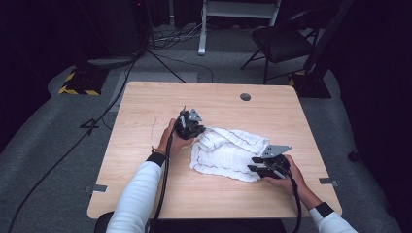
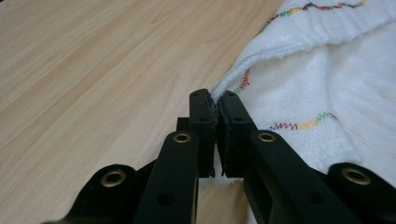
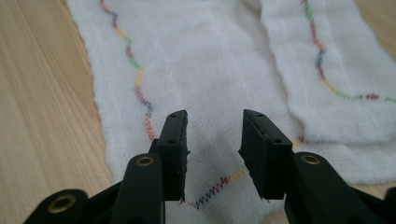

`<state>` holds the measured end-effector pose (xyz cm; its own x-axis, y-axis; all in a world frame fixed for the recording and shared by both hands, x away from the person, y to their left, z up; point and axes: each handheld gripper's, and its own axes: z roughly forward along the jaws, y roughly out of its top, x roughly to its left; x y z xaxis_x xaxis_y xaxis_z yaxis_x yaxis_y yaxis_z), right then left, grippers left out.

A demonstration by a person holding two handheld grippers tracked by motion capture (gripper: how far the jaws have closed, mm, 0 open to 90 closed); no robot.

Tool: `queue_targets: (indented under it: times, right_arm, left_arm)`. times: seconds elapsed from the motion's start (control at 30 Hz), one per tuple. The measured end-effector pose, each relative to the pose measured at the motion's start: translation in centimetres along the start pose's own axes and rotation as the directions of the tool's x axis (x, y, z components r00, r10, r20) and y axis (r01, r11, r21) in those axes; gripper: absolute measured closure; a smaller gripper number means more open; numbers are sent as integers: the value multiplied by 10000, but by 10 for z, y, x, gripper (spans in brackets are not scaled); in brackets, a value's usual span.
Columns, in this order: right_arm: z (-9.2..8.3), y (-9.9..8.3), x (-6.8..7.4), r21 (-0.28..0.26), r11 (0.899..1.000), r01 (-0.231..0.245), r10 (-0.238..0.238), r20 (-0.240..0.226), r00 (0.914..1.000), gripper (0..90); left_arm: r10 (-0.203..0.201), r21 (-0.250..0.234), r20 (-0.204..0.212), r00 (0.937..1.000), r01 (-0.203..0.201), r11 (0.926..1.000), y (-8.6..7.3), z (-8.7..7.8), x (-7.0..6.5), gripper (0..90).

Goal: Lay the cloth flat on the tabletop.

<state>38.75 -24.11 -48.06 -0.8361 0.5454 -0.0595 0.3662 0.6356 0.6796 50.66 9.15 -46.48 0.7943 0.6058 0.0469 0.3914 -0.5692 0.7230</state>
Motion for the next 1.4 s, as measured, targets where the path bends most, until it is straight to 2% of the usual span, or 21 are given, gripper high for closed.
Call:
queue_targets:
  times: [0.07,0.13,0.17,0.27,0.3,0.37,0.43,0.47,0.53,0.57,0.67,0.73,0.83,0.93,1.0,1.1,1.13,1.17,1.23,1.33,1.4]
  right_arm:
    - [3,-5,0,352,9993,114,-115,26,9999,608]
    - [0,-9,-4,253,9996,-129,131,-60,9999,606]
    - [-2,-11,-5,310,9995,-102,101,24,9999,604]
    - [-6,-16,-11,335,9989,-321,321,16,9995,603]
    - [-7,-17,-13,351,9987,-360,361,-16,9993,600]
    - [-9,-19,-14,392,9987,-333,334,-21,9994,597]
    - [-10,-20,-15,428,9986,-294,296,-40,9996,580]
    - [-11,-20,-15,457,9987,-245,246,-4,9997,566]
    - [-13,-19,-16,420,9989,-186,181,125,9998,552]
    - [-14,-18,-17,299,9994,-169,163,179,9997,549]
    - [-17,-12,-21,-123,9997,-192,197,474,9987,529]
    - [-19,-8,-24,-433,9988,-222,250,672,9974,522]
    - [-16,1,-32,-762,9970,-132,199,879,9959,522]
    - [-8,12,-40,-892,9960,21,57,872,9962,519]
    - [1,19,-43,-850,9963,155,-83,850,9963,513]
    - [15,27,-49,-502,9983,305,-257,934,9953,502]
    - [19,29,-51,-414,9987,305,-270,843,9961,497]
    - [23,29,-54,-338,9988,355,-322,947,9950,499]
    - [30,29,-58,-178,9990,401,-383,932,9949,499]
    - [38,27,-59,282,9981,545,-567,823,9950,515]
    - [38,27,-61,206,9985,502,-516,773,9957,568]
  left_arm:
    - [-174,85,-297,9994,177,9998,2,5,8,842]
    - [-327,238,-612,9976,342,9991,4,11,15,830]
    - [-391,300,-725,9966,414,9987,4,14,18,827]
    - [-675,403,-1202,9904,728,9965,3,21,26,794]
    - [-823,453,-1456,9859,898,9949,2,23,28,781]
    - [-1342,392,-1715,9760,1429,9890,1,25,32,701]
    - [-1555,284,-1689,9733,1625,9863,0,23,32,589]
    - [-1549,189,-1602,9748,1600,9869,0,20,30,523]
    - [-1450,-148,-1352,9802,1444,9894,1,12,24,447]
    - [-1515,-342,-1162,9816,1485,9883,2,8,19,413]
    - [-1008,-539,-823,9915,965,9939,4,-4,2,346]
    - [-637,-572,-387,9972,614,9965,4,-9,-13,334]
    - [-195,-588,337,9992,215,9980,3,-12,-38,318]
    - [342,-395,1033,9941,-302,9988,0,-9,-61,320]
    - [575,-121,1571,9859,-563,9983,-4,-5,-73,349]
    - [906,280,2081,9739,-985,9947,-11,1,-85,400]
    - [967,405,2160,9716,-1079,9933,-14,4,-88,412]
    - [1041,552,2244,9689,-1193,9913,-16,6,-90,418]
    - [1169,734,2267,9669,-1366,9879,-19,9,-92,467]
    - [1072,690,2447,9637,-1276,9894,-22,8,-90,545]
    - [942,724,2570,9618,-1164,9906,-24,7,-88,580]
